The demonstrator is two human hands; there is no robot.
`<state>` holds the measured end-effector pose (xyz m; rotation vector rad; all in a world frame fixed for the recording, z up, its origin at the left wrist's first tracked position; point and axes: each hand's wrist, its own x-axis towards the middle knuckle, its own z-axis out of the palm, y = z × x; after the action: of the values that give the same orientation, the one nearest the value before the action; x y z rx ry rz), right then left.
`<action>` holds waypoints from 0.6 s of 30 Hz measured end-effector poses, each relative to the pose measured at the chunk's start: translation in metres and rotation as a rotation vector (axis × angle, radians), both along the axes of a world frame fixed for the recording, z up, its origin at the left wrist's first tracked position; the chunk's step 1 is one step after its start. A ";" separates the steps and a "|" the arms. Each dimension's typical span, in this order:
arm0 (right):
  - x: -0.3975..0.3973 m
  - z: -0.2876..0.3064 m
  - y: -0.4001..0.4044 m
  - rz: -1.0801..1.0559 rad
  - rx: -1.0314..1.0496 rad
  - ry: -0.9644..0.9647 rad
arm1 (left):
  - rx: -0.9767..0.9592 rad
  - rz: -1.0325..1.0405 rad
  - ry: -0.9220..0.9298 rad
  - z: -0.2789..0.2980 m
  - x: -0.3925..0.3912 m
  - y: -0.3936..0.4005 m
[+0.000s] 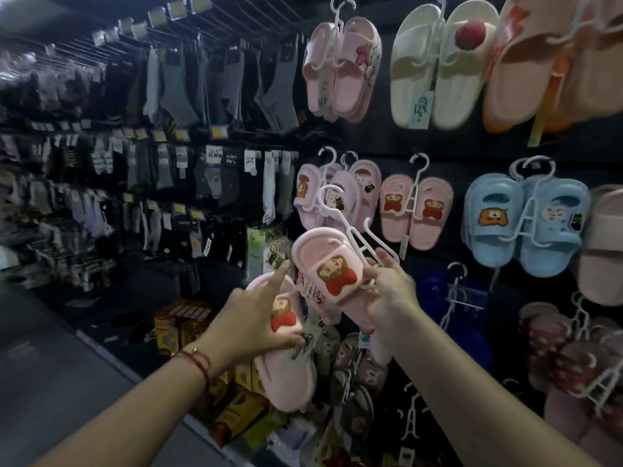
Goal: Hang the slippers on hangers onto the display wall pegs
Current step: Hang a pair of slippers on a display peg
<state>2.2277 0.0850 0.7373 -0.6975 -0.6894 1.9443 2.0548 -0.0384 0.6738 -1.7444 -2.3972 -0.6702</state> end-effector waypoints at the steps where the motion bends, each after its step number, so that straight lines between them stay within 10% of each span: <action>1: -0.004 -0.002 0.001 -0.002 0.006 -0.008 | 0.006 -0.032 0.047 0.015 0.002 -0.001; 6: -0.024 -0.006 -0.006 0.046 0.064 0.021 | -0.084 -0.047 0.079 0.041 -0.003 0.011; 11: -0.030 -0.006 -0.009 0.152 0.262 -0.027 | -0.045 -0.064 -0.376 0.041 -0.021 0.011; 18: -0.025 -0.017 0.015 0.076 1.060 -0.584 | 0.017 -0.011 -0.505 0.042 -0.036 0.006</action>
<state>2.2024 0.0997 0.7201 -0.5256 -1.9123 1.1273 2.0187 -0.0325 0.7159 -1.7462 -2.6700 -1.2598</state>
